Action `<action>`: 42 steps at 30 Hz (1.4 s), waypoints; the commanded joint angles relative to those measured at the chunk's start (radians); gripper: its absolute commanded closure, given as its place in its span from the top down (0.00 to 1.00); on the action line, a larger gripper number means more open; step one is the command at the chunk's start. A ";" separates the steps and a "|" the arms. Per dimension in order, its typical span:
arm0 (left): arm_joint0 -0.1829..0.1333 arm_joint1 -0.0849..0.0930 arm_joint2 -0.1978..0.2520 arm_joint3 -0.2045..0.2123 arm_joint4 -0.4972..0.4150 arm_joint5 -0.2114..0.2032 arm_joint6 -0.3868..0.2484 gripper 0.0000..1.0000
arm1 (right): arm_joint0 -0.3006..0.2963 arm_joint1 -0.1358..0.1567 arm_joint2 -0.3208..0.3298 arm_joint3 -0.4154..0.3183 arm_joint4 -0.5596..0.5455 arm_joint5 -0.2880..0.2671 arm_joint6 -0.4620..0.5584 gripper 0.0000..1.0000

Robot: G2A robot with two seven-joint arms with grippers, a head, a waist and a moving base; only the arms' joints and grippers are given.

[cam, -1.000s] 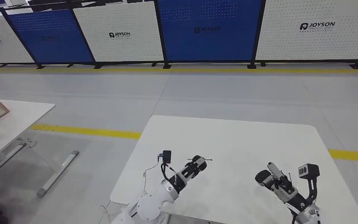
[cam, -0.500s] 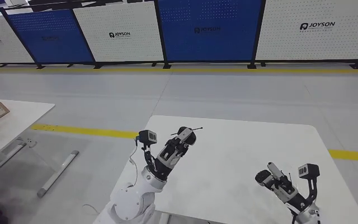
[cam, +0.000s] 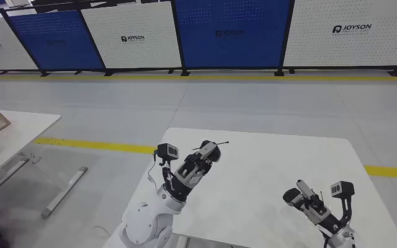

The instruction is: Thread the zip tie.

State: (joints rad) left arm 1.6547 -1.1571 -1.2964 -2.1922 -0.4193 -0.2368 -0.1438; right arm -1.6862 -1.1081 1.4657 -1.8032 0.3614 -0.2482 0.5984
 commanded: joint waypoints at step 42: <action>-0.010 -0.026 0.183 0.322 0.294 0.002 0.077 0.00 | 0.000 0.000 0.000 0.000 0.000 0.000 0.000 1.00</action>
State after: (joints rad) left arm 1.6449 -1.1832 -1.1135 -1.8705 -0.1261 -0.2350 -0.0664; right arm -1.6862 -1.1081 1.4657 -1.8032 0.3614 -0.2482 0.5984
